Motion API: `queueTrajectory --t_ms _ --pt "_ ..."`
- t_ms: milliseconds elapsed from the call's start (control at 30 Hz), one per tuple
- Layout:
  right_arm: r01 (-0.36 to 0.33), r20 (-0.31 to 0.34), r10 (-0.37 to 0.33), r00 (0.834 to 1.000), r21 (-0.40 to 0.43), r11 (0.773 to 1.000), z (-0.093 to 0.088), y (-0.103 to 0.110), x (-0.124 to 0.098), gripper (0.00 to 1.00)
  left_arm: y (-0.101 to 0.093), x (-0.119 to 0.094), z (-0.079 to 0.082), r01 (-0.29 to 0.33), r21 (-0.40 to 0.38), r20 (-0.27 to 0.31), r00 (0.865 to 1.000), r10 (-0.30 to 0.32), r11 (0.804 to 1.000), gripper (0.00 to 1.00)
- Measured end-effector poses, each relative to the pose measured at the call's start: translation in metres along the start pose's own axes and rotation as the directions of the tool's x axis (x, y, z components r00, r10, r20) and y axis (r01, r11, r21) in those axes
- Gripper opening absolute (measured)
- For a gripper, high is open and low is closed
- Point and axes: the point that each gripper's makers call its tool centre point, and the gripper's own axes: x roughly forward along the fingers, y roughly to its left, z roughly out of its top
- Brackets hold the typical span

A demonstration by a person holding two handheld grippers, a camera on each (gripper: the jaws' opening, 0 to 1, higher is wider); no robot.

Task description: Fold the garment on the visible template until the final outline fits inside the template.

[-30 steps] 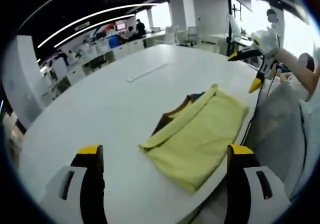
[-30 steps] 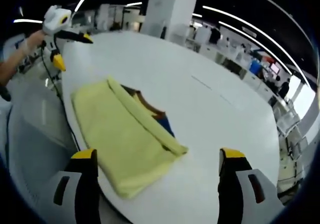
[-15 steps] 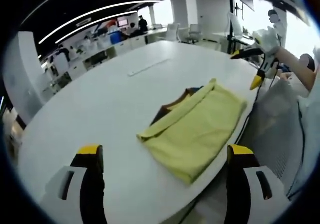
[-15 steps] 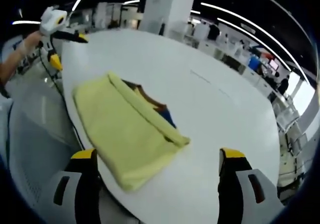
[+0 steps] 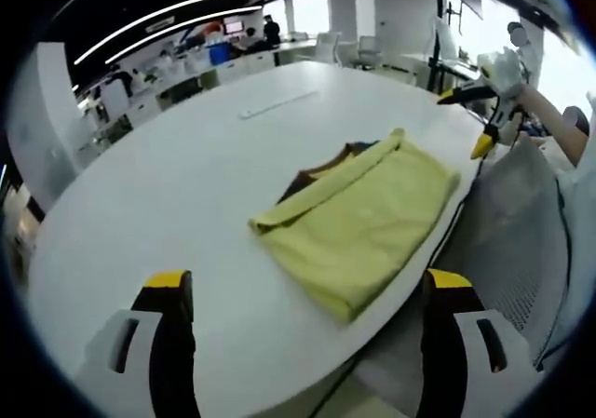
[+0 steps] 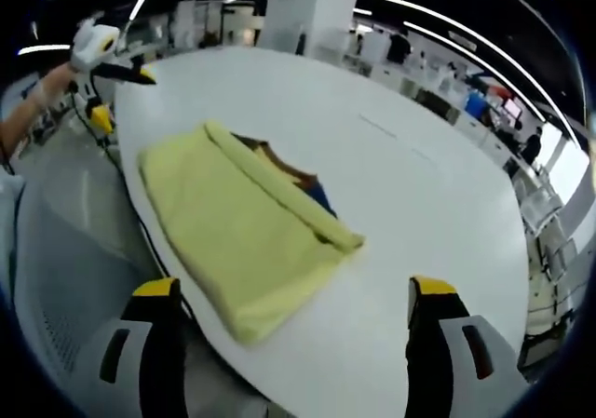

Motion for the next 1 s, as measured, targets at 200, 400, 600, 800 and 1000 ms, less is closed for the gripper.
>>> queueTrajectory --t_ms 200,400,600,800,1000 --pt "-0.004 -0.016 0.004 1.000 0.017 1.000 -0.009 0.003 0.000 1.00 -0.005 0.002 -0.010 0.016 -0.022 -0.020 1.000 -0.016 1.000 0.95" --pt "0.002 -0.022 -0.002 1.000 0.035 0.999 -0.014 0.002 0.001 0.99 -0.007 0.008 -0.019 0.033 -0.036 -0.027 0.999 -0.034 0.999 0.88" --pt "-0.004 -0.025 0.006 1.000 0.062 0.998 -0.020 0.004 0.003 0.94 -0.009 0.011 -0.029 0.057 -0.090 -0.039 0.997 -0.061 0.994 0.75" --pt "-0.014 -0.043 0.018 0.999 0.083 0.996 -0.029 0.007 0.005 0.90 -0.016 0.016 -0.036 0.081 -0.129 -0.052 0.995 -0.088 0.988 0.63" --pt "-0.026 -0.052 0.031 0.998 0.100 0.995 -0.037 0.009 0.006 0.85 -0.025 0.021 -0.041 0.112 -0.181 -0.058 0.991 -0.124 0.977 0.52"
